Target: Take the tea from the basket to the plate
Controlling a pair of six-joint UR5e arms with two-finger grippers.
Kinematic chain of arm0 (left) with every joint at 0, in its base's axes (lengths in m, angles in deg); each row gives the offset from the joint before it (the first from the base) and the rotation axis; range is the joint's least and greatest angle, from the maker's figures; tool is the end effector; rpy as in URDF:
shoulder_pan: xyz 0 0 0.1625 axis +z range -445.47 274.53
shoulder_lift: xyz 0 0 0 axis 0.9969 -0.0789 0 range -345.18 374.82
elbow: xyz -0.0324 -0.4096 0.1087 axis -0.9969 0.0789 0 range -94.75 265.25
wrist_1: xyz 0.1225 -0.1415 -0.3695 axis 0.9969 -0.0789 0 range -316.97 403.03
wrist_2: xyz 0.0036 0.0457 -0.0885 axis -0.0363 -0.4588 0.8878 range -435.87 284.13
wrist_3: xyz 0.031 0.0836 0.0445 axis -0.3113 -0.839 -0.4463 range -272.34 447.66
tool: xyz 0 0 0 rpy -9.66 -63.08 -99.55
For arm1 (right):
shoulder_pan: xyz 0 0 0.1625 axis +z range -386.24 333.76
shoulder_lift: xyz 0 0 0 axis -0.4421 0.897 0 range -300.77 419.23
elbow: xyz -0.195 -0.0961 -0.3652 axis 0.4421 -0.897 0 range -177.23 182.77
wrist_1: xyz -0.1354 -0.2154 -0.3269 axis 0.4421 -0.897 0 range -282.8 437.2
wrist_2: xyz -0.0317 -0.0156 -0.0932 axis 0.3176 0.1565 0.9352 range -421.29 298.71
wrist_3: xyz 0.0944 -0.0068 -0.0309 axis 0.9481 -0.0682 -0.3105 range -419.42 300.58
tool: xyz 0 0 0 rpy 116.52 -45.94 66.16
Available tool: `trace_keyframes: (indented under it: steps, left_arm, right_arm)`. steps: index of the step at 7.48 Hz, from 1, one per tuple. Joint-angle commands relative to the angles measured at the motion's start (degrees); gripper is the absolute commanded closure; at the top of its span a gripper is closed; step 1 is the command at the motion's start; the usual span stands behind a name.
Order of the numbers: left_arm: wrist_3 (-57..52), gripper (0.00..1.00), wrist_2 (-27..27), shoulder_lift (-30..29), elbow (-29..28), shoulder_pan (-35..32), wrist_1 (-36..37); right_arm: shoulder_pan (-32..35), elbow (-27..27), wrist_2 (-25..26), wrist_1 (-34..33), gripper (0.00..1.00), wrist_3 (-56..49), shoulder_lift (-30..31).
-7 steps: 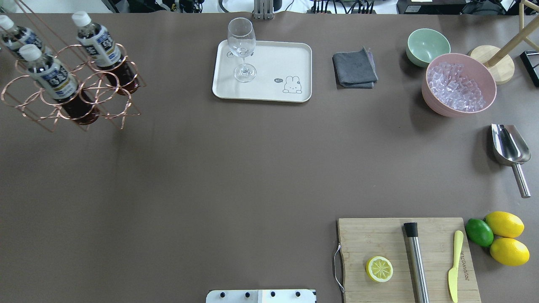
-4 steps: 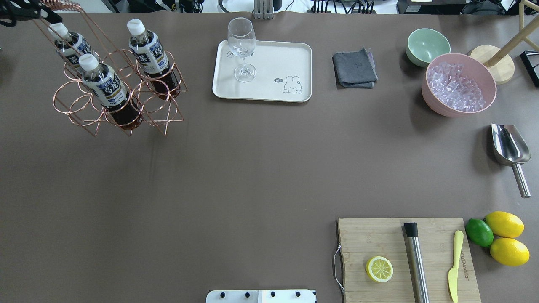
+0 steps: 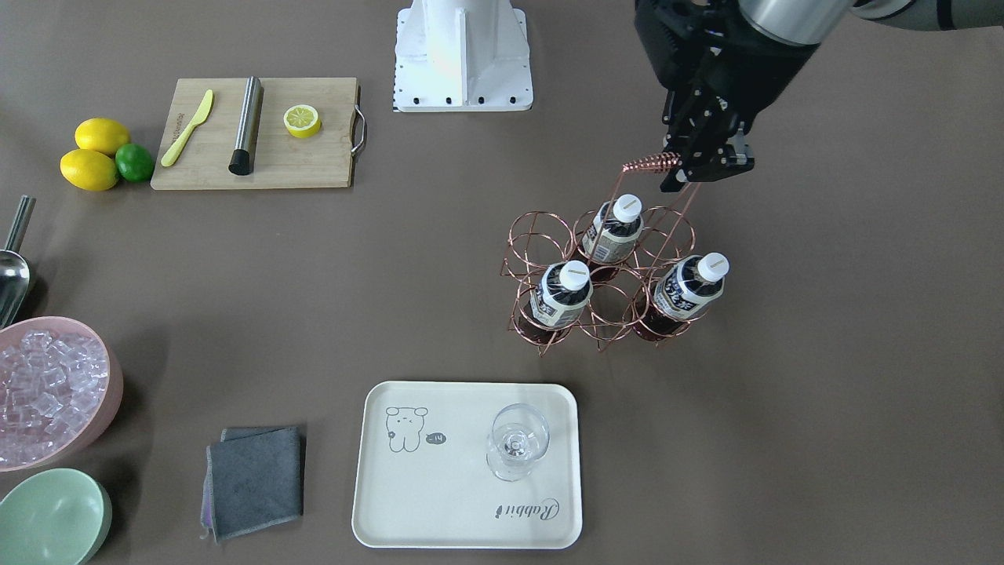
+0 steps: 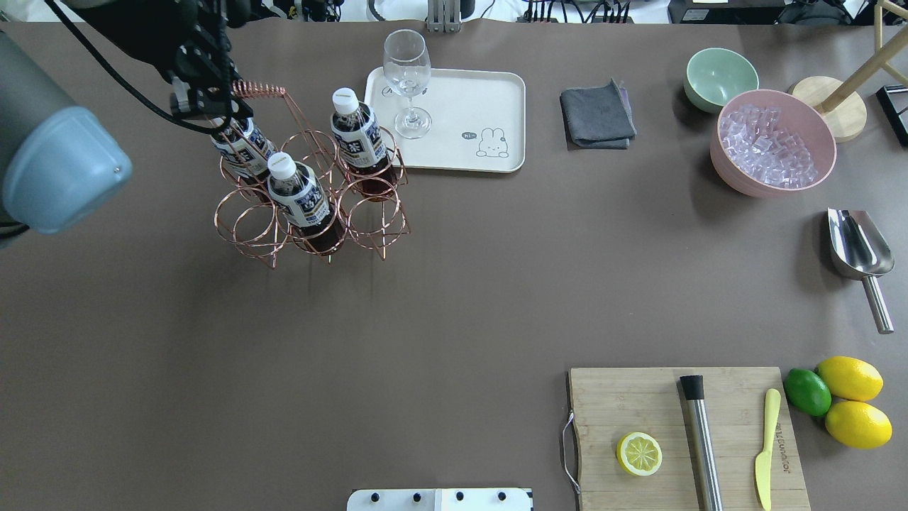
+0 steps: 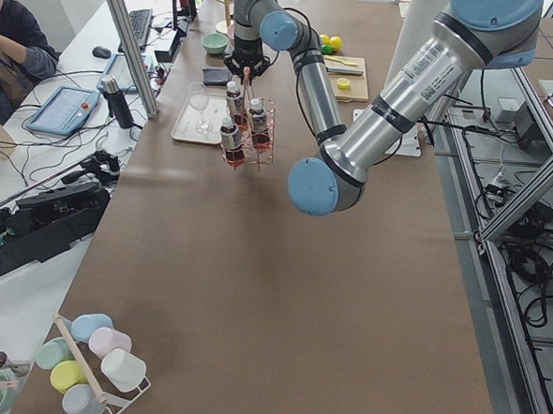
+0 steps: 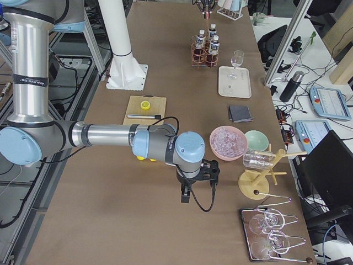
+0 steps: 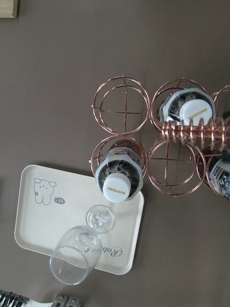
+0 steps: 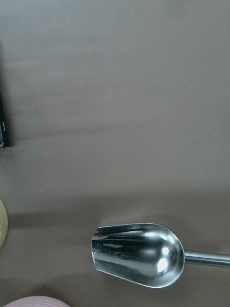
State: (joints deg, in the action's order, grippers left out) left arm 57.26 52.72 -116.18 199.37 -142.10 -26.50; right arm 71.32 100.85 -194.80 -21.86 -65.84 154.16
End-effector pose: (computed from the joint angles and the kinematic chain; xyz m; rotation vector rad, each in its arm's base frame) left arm 0.2538 -0.5146 0.1128 0.7882 0.7083 1.2771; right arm 0.1230 -0.4344 0.6465 -0.0051 -0.7650 0.0579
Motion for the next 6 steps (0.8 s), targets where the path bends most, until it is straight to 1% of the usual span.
trace_keyframes:
  steps: [1,3,6]
  left_arm:
    - [6.3,1.0,-1.8,-4.3,-0.6,6.1,-0.1]
    - [9.9,1.0,-2.0,-6.0,-0.4,8.9,-0.1]
    - [16.8,1.0,-9.1,-8.5,-0.6,17.1,-0.1]
  right_arm:
    - [0.0,0.0,0.0,0.0,0.0,0.0,0.0]
    - [0.0,0.0,0.0,0.0,0.0,0.0,0.0]
    - [0.0,-0.1,0.0,0.0,0.0,0.0,0.1]
